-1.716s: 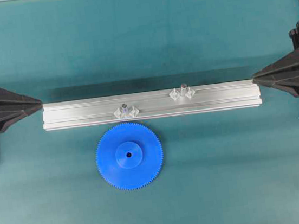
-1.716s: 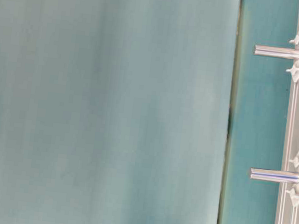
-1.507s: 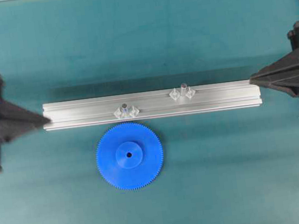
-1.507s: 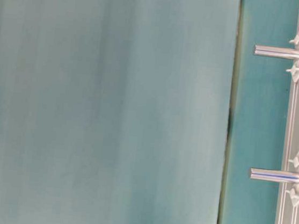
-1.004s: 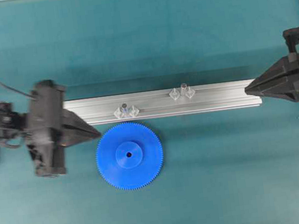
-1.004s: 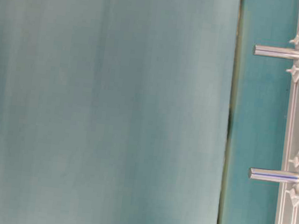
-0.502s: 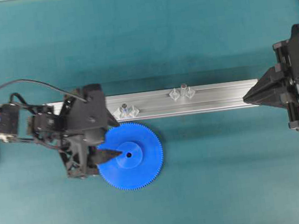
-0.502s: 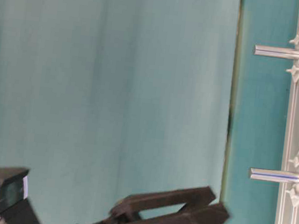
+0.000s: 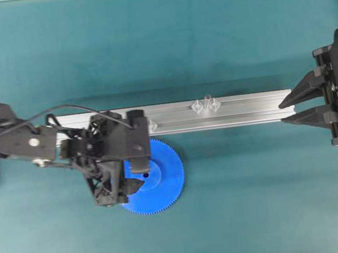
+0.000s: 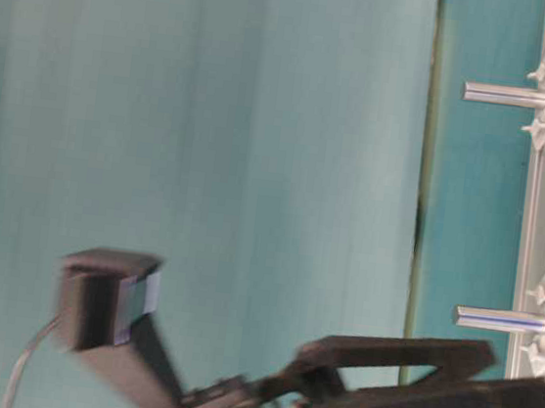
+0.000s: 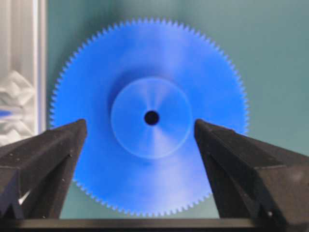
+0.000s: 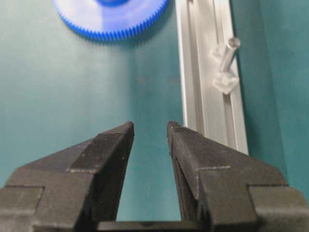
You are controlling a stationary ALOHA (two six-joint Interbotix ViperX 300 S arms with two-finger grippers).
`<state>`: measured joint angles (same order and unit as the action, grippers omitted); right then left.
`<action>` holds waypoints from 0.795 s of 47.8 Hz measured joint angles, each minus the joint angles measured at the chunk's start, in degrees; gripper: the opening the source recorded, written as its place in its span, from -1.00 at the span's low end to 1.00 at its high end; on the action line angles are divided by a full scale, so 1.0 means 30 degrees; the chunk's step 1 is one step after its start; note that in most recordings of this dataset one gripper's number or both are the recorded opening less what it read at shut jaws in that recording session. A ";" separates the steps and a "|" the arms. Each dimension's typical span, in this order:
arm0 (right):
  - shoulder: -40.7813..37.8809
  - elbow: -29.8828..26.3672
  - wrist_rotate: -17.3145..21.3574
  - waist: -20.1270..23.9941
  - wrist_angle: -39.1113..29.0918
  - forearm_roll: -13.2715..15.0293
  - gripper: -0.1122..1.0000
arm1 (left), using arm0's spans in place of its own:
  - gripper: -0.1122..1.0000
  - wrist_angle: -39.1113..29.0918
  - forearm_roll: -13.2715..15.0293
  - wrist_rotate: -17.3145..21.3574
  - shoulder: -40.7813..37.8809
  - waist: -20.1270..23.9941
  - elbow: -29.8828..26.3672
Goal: Insert the large gear onto the shaft.
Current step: 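Lower the left gripper over the gear hub and close on it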
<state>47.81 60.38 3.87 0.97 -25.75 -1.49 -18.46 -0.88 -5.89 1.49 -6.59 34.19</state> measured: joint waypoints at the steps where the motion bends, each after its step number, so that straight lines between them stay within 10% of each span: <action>1: 0.0029 0.0059 0.0000 0.0000 0.0000 0.0000 -0.01 | 0.89 -0.0117 0.0000 0.0029 -0.0176 0.0000 -0.0088; 38: 0.0762 0.0615 0.0000 0.0176 0.0000 0.0000 -0.01 | 0.89 -0.1465 -0.0029 0.0000 -0.3223 -0.0498 -0.1494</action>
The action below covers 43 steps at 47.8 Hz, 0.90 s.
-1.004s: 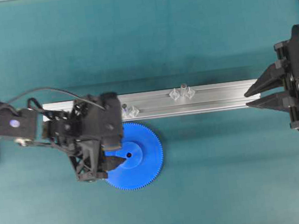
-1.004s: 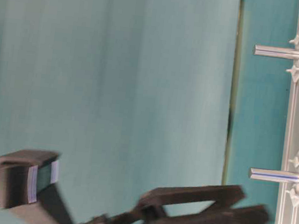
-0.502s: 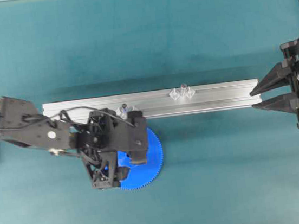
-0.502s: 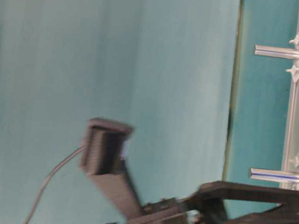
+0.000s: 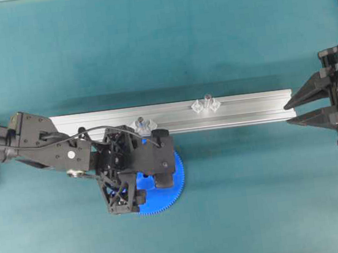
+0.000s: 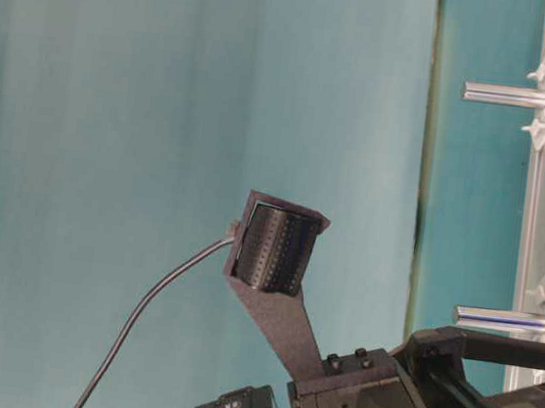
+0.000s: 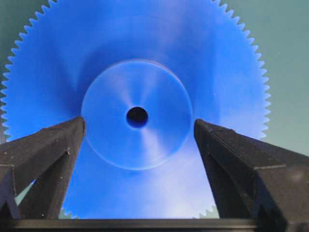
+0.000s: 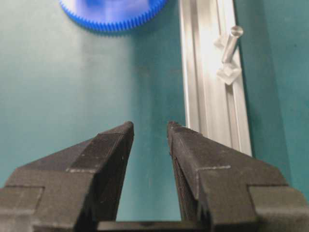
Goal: Insert the large gear onto the shaft.
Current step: 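Lower the left gripper over the gear hub and close on it, then lift the blue gear and carry it right toward the far shaft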
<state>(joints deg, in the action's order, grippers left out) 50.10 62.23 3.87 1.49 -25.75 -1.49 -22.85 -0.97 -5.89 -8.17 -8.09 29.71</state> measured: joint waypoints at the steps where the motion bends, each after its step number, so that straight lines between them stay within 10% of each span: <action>1: 0.0029 0.0029 0.0000 0.0000 0.0000 0.0000 -0.01 | 0.89 -0.0029 0.0029 0.0000 0.0000 -0.0029 -0.0029; 43: 0.0732 0.0439 0.0059 0.0029 0.0029 0.0000 -0.01 | 0.89 -0.0059 0.0000 -0.0176 -0.0703 0.0117 -0.0586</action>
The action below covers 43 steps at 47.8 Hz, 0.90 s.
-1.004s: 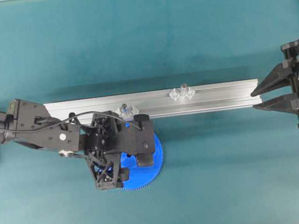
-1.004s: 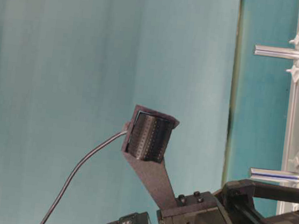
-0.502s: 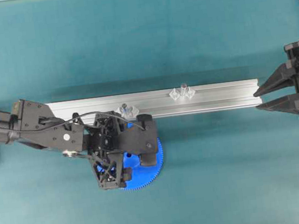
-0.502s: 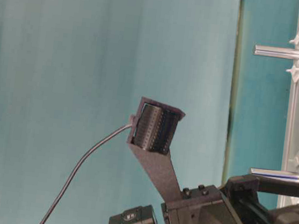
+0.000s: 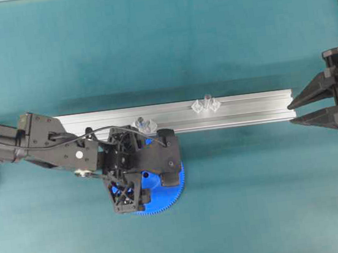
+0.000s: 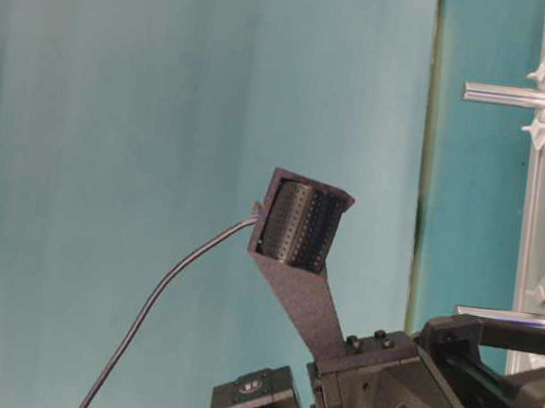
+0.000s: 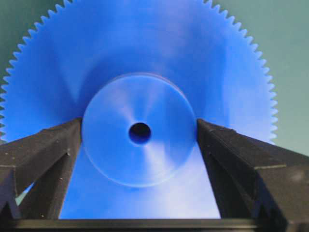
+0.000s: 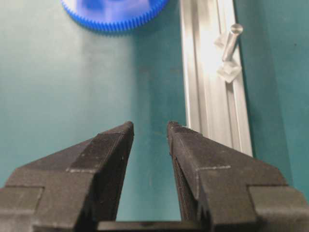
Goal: Insert the large gear onto the shaft.
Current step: 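Lift the blue gear and carry it right toward the far shaft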
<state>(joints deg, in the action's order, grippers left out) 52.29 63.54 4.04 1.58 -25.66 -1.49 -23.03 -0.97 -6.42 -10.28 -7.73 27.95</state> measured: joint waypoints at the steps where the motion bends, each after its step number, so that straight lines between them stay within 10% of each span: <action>1: -0.0029 0.0000 0.0000 0.0000 0.0000 0.0000 -0.01 | 0.89 0.0000 0.0000 0.0000 0.0000 0.0000 0.0000; 43: 0.0615 0.0469 0.0000 0.0176 0.0439 0.0000 -0.01 | 0.63 -0.0029 0.0000 0.0117 0.0059 0.0088 -0.0205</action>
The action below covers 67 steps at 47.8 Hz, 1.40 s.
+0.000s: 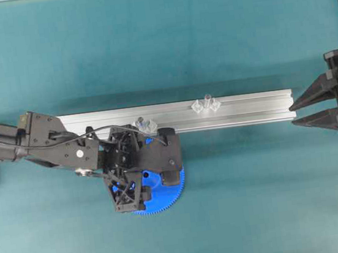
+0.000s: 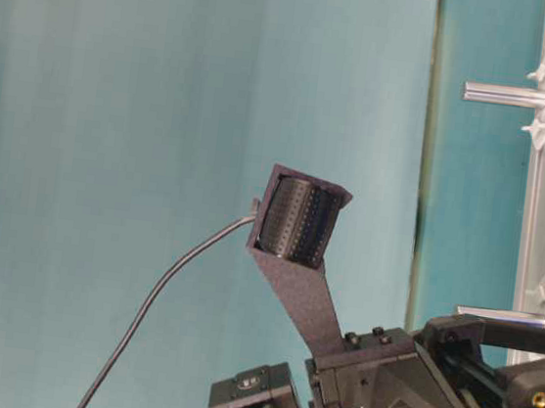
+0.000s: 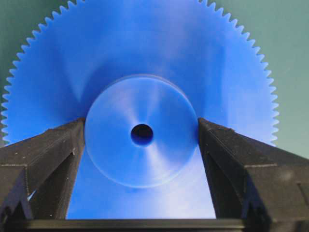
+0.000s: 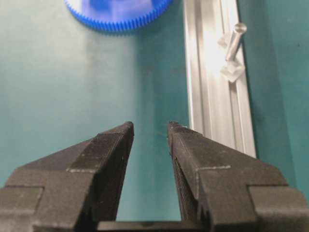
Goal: Insert the large gear onto the shaft.
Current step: 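Lift the blue gear and carry it right toward the far shaft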
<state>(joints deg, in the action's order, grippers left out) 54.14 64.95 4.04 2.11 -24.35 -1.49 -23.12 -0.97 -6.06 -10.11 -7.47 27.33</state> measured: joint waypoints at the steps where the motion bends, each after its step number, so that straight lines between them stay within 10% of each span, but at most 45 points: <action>1: 0.0059 0.0029 0.0000 0.0000 0.0000 -0.0029 -0.01 | 0.63 0.0000 0.0000 0.0088 0.0059 0.0000 -0.0029; 44: 0.1758 0.0527 0.0117 0.0000 0.0146 -0.0029 -0.02 | 0.63 -0.2139 -0.0059 0.5098 0.2021 0.1875 -0.4746; 67: 0.2344 0.0703 0.0117 0.0000 0.0146 -0.0029 -0.02 | 0.63 -0.2139 -0.0088 0.6211 -0.1875 0.3662 -0.7793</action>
<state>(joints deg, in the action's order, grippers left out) 61.17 67.06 4.39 2.11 -23.91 -1.58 -29.53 -1.23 12.57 -15.73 3.52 3.96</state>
